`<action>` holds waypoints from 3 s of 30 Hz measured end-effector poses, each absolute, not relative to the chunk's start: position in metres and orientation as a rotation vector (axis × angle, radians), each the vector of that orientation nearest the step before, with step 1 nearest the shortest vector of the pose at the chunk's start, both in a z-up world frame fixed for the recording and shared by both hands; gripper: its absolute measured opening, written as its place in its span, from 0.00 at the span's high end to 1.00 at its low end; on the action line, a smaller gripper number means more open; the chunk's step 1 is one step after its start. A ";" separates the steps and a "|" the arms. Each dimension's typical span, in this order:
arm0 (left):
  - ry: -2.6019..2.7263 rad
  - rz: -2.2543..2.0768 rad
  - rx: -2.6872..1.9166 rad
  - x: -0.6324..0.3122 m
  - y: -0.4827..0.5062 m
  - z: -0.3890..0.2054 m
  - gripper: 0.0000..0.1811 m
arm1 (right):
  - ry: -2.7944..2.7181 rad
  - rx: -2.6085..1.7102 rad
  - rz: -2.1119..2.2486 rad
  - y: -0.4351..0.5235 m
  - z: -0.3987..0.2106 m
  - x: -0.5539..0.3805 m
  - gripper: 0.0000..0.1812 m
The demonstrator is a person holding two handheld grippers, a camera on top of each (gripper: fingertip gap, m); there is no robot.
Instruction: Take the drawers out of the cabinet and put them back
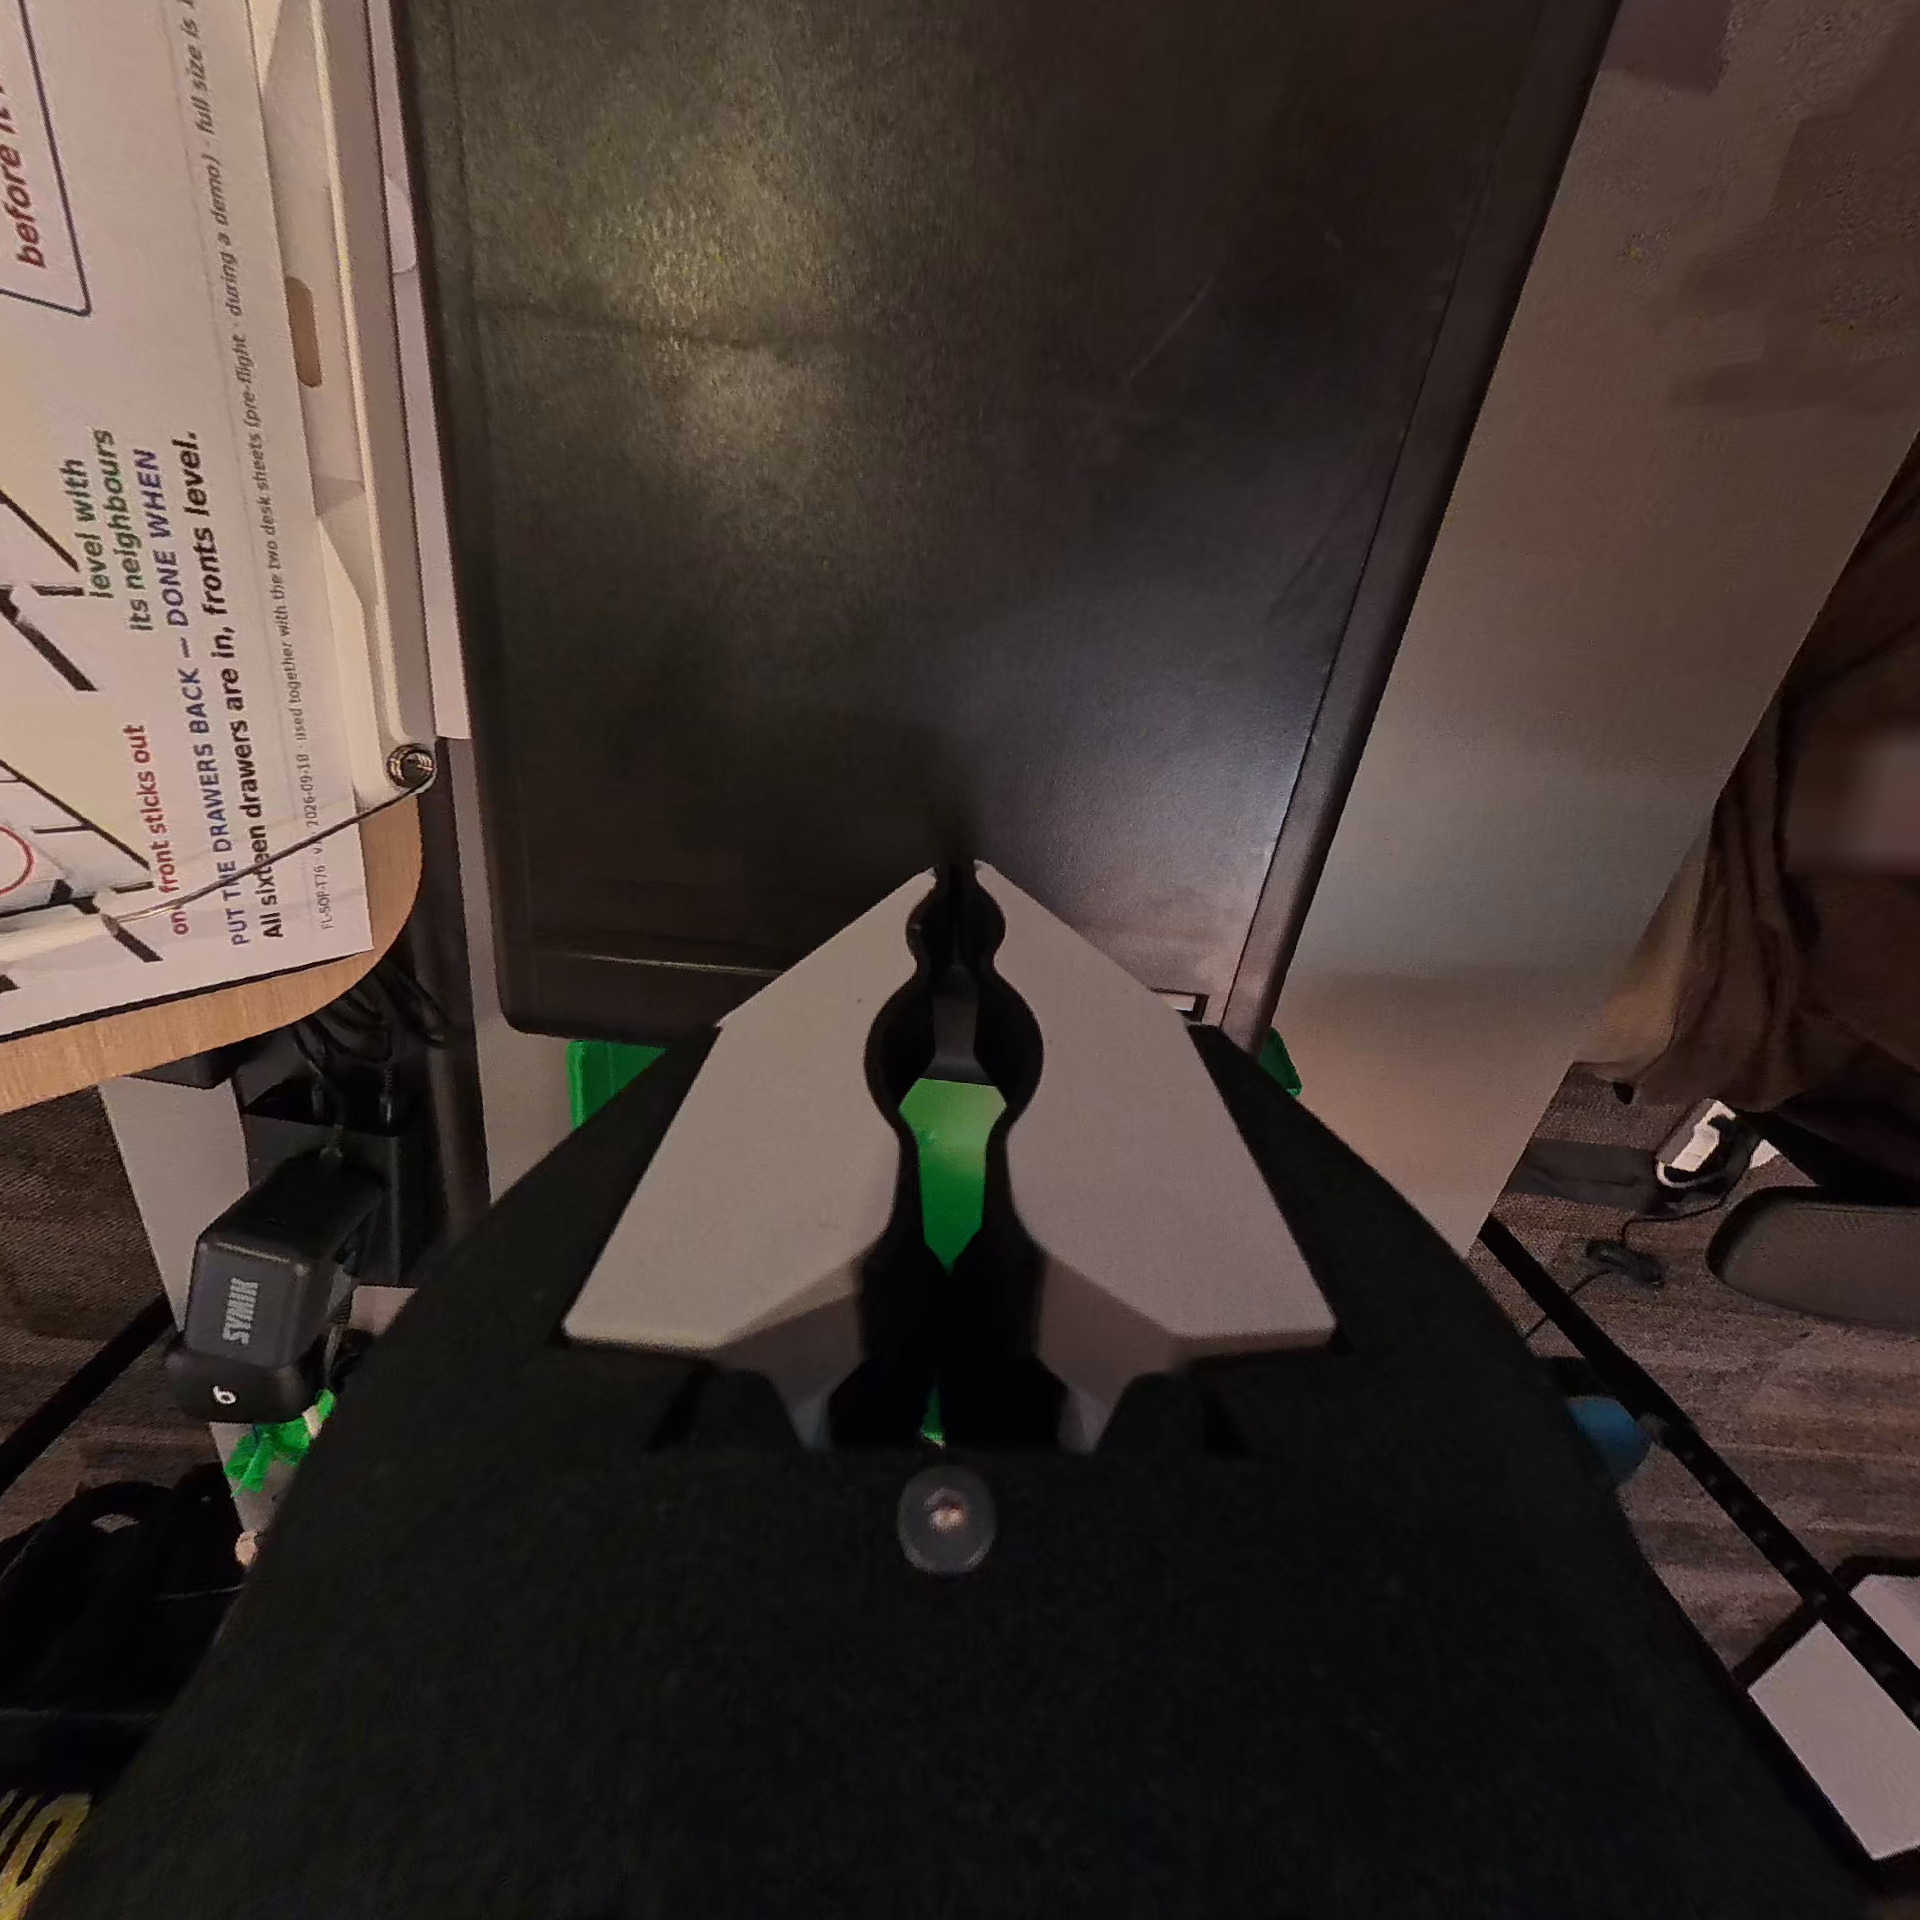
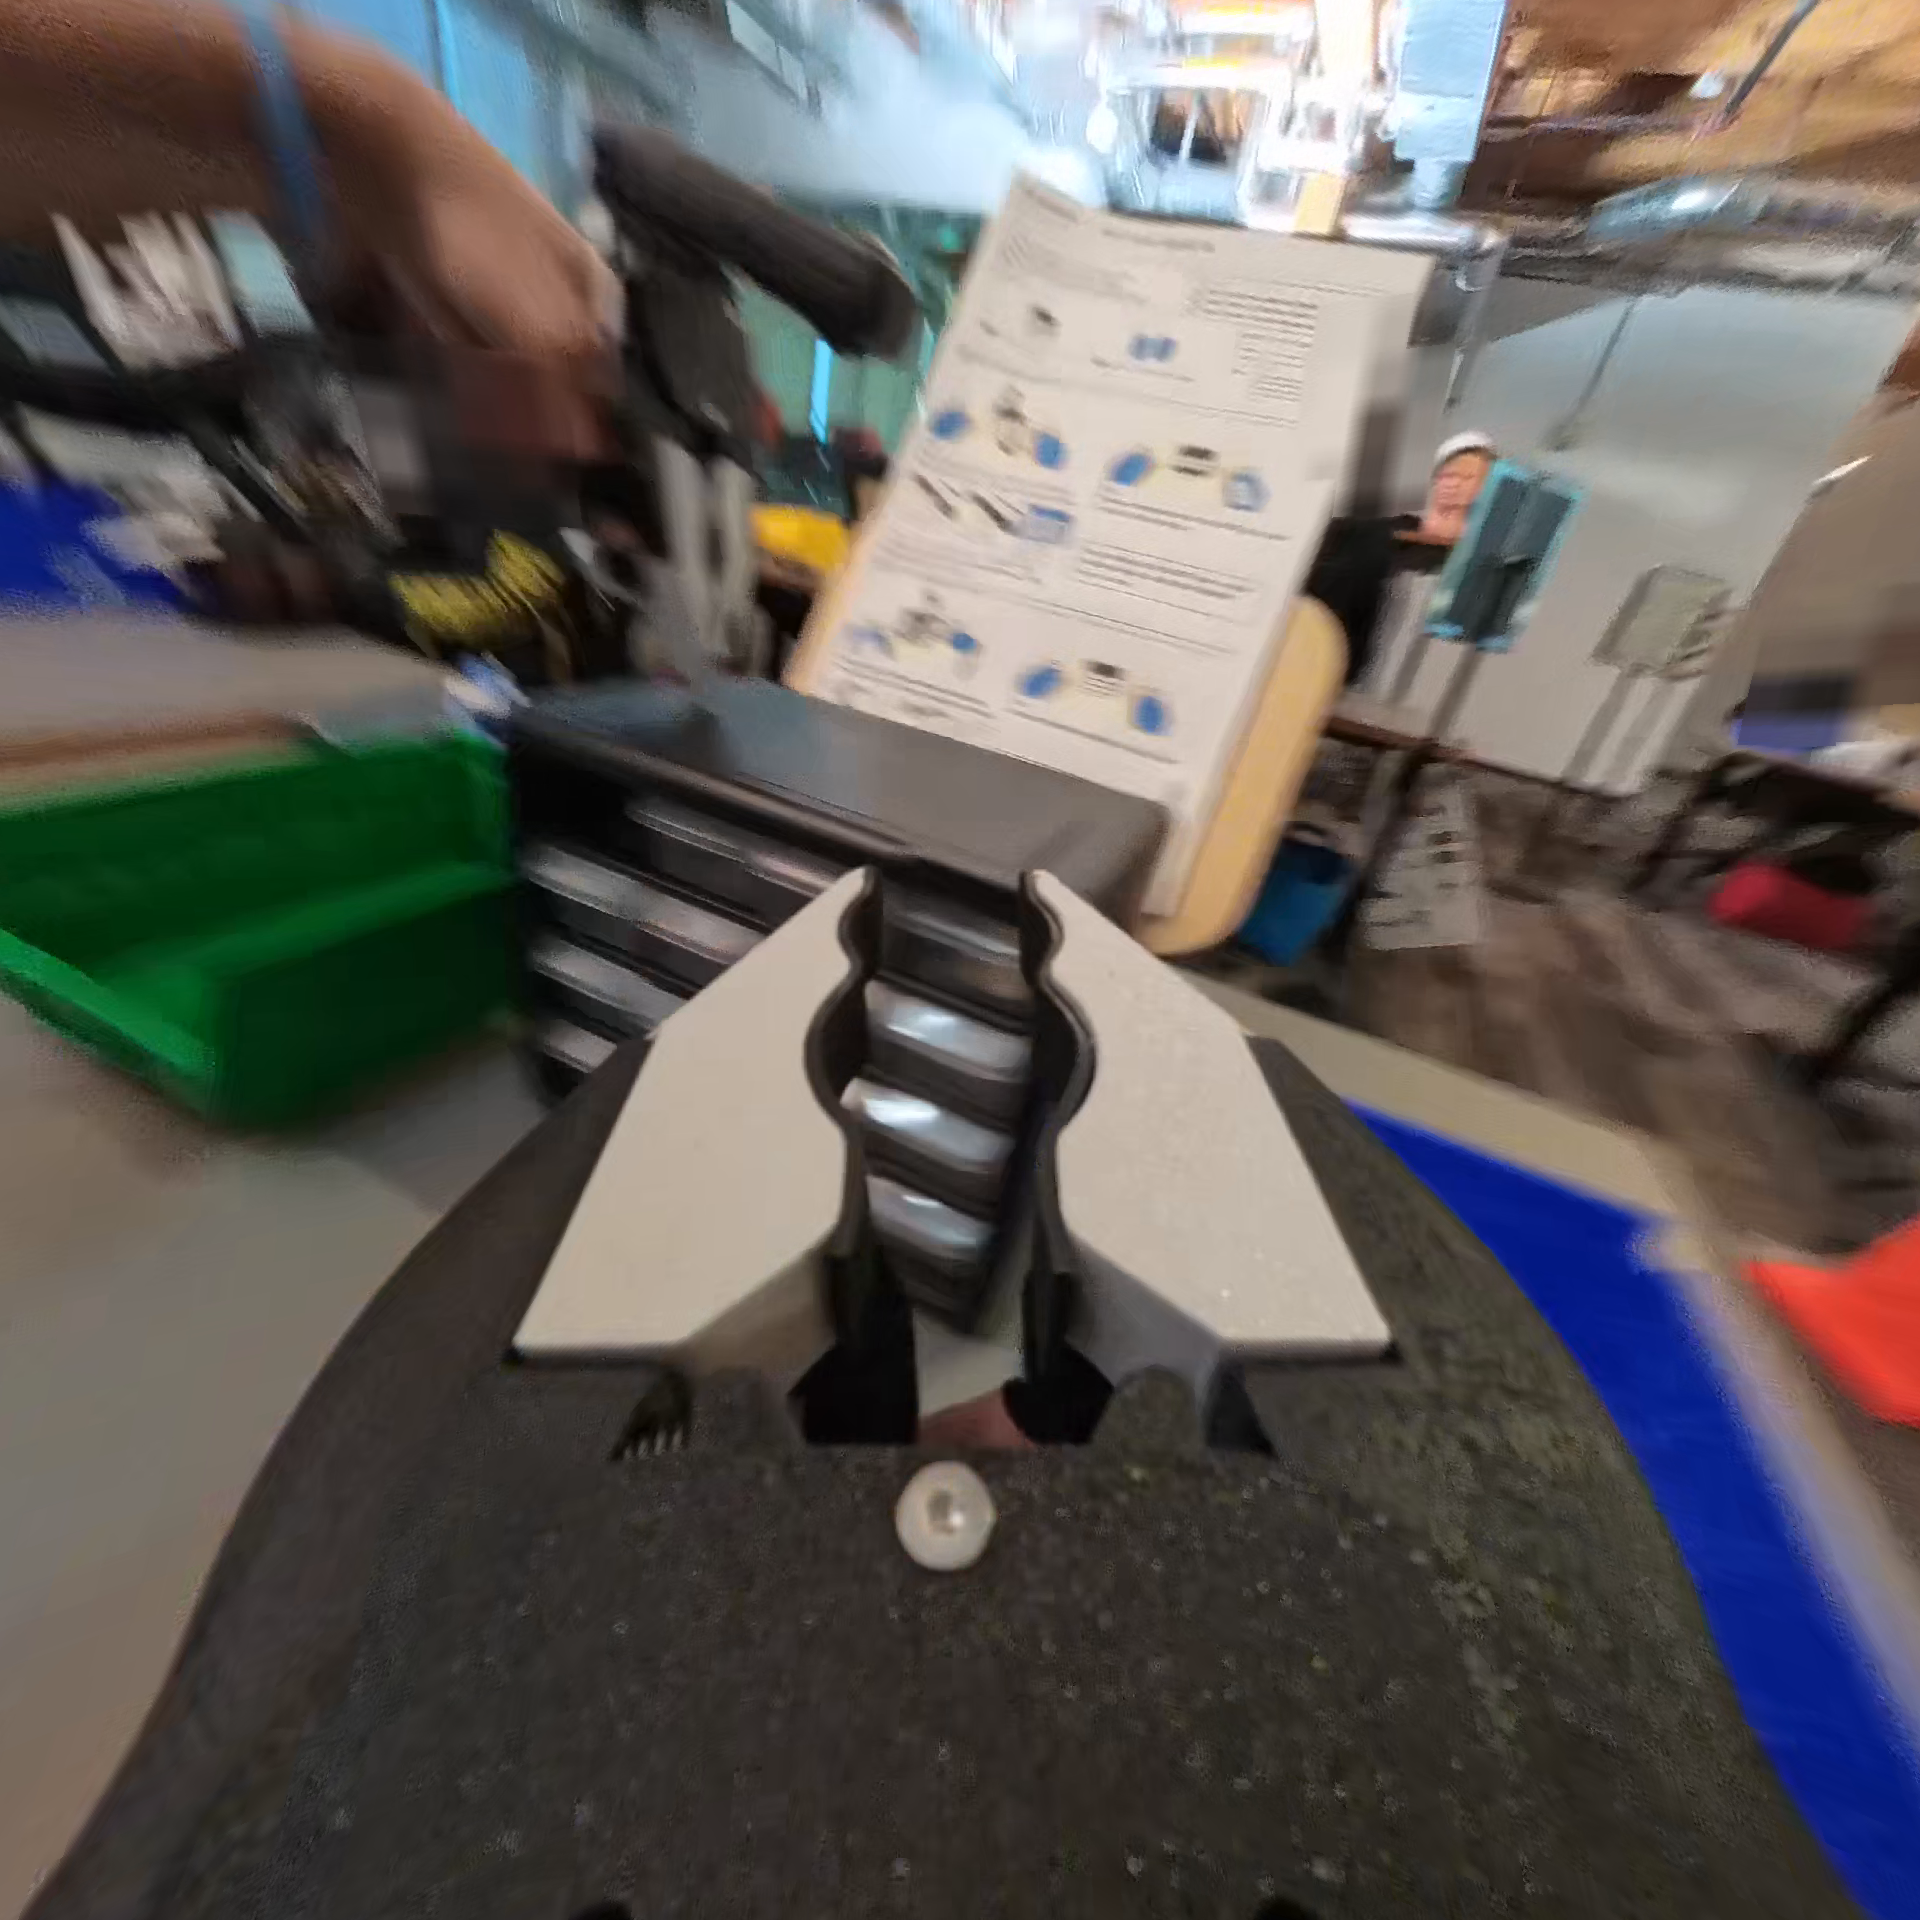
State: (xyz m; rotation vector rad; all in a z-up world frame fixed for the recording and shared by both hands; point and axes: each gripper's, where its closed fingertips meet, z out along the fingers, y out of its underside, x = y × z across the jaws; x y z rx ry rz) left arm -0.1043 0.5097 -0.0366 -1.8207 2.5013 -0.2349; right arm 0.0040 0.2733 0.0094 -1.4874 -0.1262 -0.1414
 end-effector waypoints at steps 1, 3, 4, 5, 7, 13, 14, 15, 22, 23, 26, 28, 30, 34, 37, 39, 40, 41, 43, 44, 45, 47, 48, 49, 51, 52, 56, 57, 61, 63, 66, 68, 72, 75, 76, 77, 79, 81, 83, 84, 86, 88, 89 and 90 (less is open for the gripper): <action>2.502 -0.231 -1.820 -0.104 0.510 -0.037 1.00 | -0.049 -1.461 -0.004 0.276 0.004 -0.023 0.86; 2.506 -0.228 -1.828 -0.104 0.510 -0.037 1.00 | 0.133 -1.381 0.288 0.289 -0.006 -0.068 0.82; 2.505 -0.228 -1.839 -0.104 0.510 -0.037 1.00 | 0.172 -1.339 0.434 0.297 -0.010 -0.093 0.82; 2.506 -0.226 -1.845 -0.104 0.510 -0.037 1.00 | 0.171 -1.327 0.546 0.306 -0.015 -0.120 0.80; 2.507 -0.222 -1.848 -0.104 0.510 -0.037 1.00 | 0.125 -1.326 0.644 0.329 -0.025 -0.161 0.75; 2.482 -0.255 -1.845 -0.105 0.509 -0.036 1.00 | 0.458 -1.066 0.819 0.405 -0.035 -0.157 0.82; 2.478 -0.263 -1.845 -0.105 0.509 -0.036 1.00 | 0.504 -1.024 0.847 0.414 -0.038 -0.150 0.84; 2.476 -0.269 -1.843 -0.105 0.509 -0.036 1.00 | 0.556 -0.986 0.867 0.421 -0.043 -0.141 0.86; 2.510 -0.212 -1.819 -0.105 0.510 -0.037 1.00 | 0.690 -0.793 0.926 0.423 -0.055 -0.094 0.92; 2.519 -0.198 -1.812 -0.105 0.510 -0.036 1.00 | 0.701 -0.779 0.939 0.424 -0.056 -0.090 0.92; 2.541 -0.163 -1.802 -0.105 0.509 -0.037 1.00 | 0.697 -0.755 0.973 0.427 -0.054 -0.085 0.93; 2.550 -0.151 -1.799 -0.105 0.509 -0.037 1.00 | 0.694 -0.746 0.995 0.430 -0.053 -0.085 0.94; 2.550 -0.153 -1.800 -0.105 0.509 -0.037 1.00 | 0.713 -0.730 1.003 0.432 -0.055 -0.082 0.94; 2.542 -0.178 -1.801 -0.105 0.509 -0.037 1.00 | 0.733 -0.690 1.029 0.435 -0.054 -0.078 0.95; 2.540 -0.187 -1.802 -0.105 0.509 -0.037 1.00 | 0.757 -0.686 1.031 0.436 -0.052 -0.080 0.97; 2.541 -0.187 -1.804 -0.105 0.509 -0.037 1.00 | 0.786 -0.672 1.040 0.438 -0.049 -0.080 0.98; 2.541 -0.185 -1.804 -0.105 0.509 -0.037 1.00 | 0.801 -0.662 1.042 0.438 -0.048 -0.080 0.98; 2.542 -0.183 -1.803 -0.105 0.510 -0.037 1.00 | 0.818 -0.656 1.037 0.438 -0.048 -0.079 0.98; 2.543 -0.179 -1.804 -0.105 0.509 -0.037 1.00 | 0.840 -0.633 1.032 0.438 -0.048 -0.079 0.98; 2.544 -0.177 -1.803 -0.105 0.509 -0.037 1.00 | 0.845 -0.625 1.037 0.438 -0.048 -0.079 0.99; 2.545 -0.175 -1.803 -0.105 0.509 -0.037 1.00 | 0.846 -0.629 1.035 0.438 -0.049 -0.080 0.99; 2.547 -0.170 -1.803 -0.105 0.509 -0.037 1.00 | 0.845 -0.644 1.027 0.437 -0.048 -0.080 0.99; 2.548 -0.168 -1.802 -0.105 0.509 -0.037 1.00 | 0.848 -0.646 1.029 0.436 -0.048 -0.081 0.99; 2.548 -0.166 -1.803 -0.105 0.509 -0.037 1.00 | 0.851 -0.643 1.037 0.435 -0.048 -0.082 0.99; 2.547 -0.163 -1.805 -0.105 0.509 -0.037 1.00 | 0.847 -0.641 1.034 0.431 -0.048 -0.086 0.99; 2.546 -0.162 -1.807 -0.105 0.509 -0.037 1.00 | 0.842 -0.644 1.028 0.428 -0.048 -0.088 0.99; 2.530 -0.180 -1.833 -0.105 0.509 -0.037 1.00 | 0.827 -0.646 1.035 0.414 -0.048 -0.096 1.00; 2.525 -0.190 -1.841 -0.104 0.510 -0.037 1.00 | 0.823 -0.647 1.039 0.410 -0.048 -0.098 1.00; 2.507 -0.216 -1.867 -0.104 0.510 -0.037 1.00 | 0.805 -0.641 1.069 0.392 -0.048 -0.109 1.00; 2.499 -0.215 -1.877 -0.104 0.510 -0.037 1.00 | 0.807 -0.635 1.086 0.382 -0.047 -0.112 0.99; 2.491 -0.195 -1.888 -0.104 0.510 -0.037 1.00 | 0.800 -0.635 1.105 0.370 -0.048 -0.118 0.99; 2.488 -0.179 -1.894 -0.104 0.510 -0.037 1.00 | 0.796 -0.636 1.117 0.362 -0.047 -0.122 0.99; 2.480 -0.160 -1.914 -0.104 0.510 -0.037 1.00 | 0.787 -0.640 1.121 0.346 -0.044 -0.126 0.99; 2.472 -0.172 -1.931 -0.104 0.510 -0.037 1.00 | 0.785 -0.635 1.125 0.335 -0.043 -0.124 0.99; 2.468 -0.181 -1.939 -0.104 0.510 -0.037 1.00 | 0.777 -0.635 1.128 0.332 -0.042 -0.125 0.99; 2.464 -0.192 -1.947 -0.104 0.510 -0.037 1.00 | 0.773 -0.640 1.129 0.330 -0.042 -0.127 0.99; 2.455 -0.215 -1.963 -0.104 0.510 -0.037 1.00 | 0.776 -0.641 1.132 0.326 -0.044 -0.131 0.99; 2.444 -0.238 -1.978 -0.104 0.510 -0.037 1.00 | 0.775 -0.648 1.136 0.322 -0.045 -0.137 0.99; 2.436 -0.249 -1.983 -0.104 0.510 -0.037 1.00 | 0.773 -0.646 1.142 0.318 -0.045 -0.141 0.99; 2.434 -0.248 -1.982 -0.104 0.510 -0.037 1.00 | 0.769 -0.650 1.138 0.316 -0.044 -0.142 0.99; 2.435 -0.235 -1.974 -0.104 0.510 -0.037 1.00 | 0.763 -0.659 1.135 0.312 -0.042 -0.145 1.00; 2.438 -0.213 -1.968 -0.104 0.510 -0.037 1.00 | 0.766 -0.665 1.135 0.307 -0.042 -0.145 1.00; 2.439 -0.204 -1.967 -0.104 0.510 -0.037 1.00 | 0.759 -0.672 1.135 0.304 -0.042 -0.146 1.00; 2.441 -0.196 -1.967 -0.104 0.510 -0.037 1.00 | 0.748 -0.676 1.138 0.300 -0.041 -0.146 1.00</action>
